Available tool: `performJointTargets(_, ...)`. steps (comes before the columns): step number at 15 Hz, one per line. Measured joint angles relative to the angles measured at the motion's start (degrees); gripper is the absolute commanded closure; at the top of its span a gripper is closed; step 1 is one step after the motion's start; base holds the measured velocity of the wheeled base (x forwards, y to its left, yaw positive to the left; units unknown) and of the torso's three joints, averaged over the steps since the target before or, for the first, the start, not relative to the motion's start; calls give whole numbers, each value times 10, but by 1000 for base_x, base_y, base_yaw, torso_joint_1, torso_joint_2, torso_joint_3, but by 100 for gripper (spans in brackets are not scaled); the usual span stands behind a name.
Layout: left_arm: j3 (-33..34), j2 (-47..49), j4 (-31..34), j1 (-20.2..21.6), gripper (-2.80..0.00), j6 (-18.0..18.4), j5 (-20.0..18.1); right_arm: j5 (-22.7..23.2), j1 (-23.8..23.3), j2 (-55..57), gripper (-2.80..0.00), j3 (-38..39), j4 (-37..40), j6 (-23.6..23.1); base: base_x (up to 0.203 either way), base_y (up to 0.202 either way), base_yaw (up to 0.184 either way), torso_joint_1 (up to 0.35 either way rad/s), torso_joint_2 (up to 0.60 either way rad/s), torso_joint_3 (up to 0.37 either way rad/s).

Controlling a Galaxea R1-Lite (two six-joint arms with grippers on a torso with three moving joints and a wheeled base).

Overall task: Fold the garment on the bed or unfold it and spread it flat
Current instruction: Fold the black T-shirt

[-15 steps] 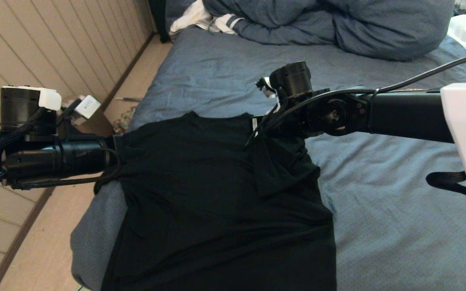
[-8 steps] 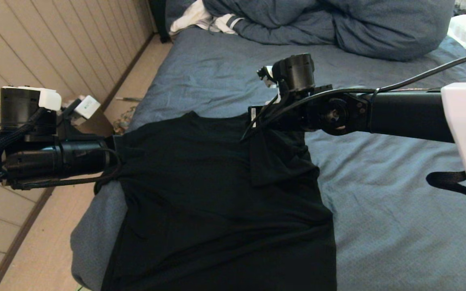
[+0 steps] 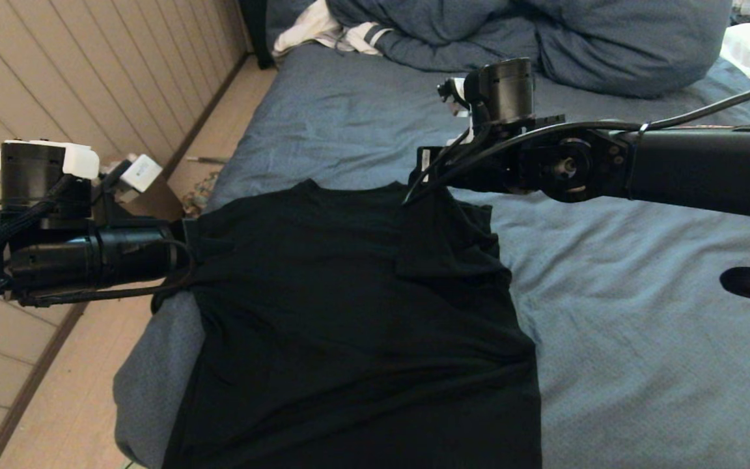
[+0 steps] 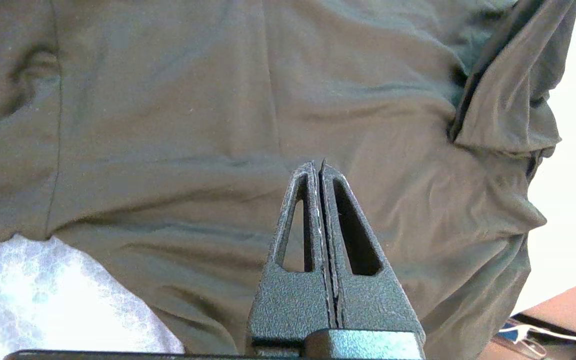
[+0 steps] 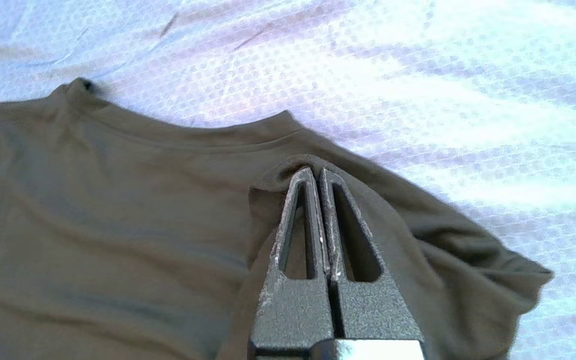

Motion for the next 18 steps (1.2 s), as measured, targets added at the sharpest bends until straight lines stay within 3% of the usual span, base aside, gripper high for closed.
performJointTargets(4, 1, 0, -1, 0, 0, 0, 0, 0, -6, 15, 0, -1, 3, 0, 0, 0, 0, 0, 0, 0)
performJointTargets(5, 1, 0, -1, 0, 0, 0, 0, -1, -6, 21, -280, 0, 2, 0, 0, 0, 0, 0, 0, 0)
performJointTargets(14, -3, -2, 0, -5, 0, -1, 1, 1, -8, 10, -280, 4, 10, 0, 0, 0, 0, 0, 0, 0)
performJointTargets(15, -8, -2, 1, -15, 0, -3, 4, 0, -12, -3, 0, 7, 26, 7, 0, 0, 0, 0, 0, 0)
performJointTargets(18, -39, -1, 21, -73, 0, -10, 11, 1, -32, -50, 0, 9, 156, 60, 0, 0, 0, 0, 0, 0)
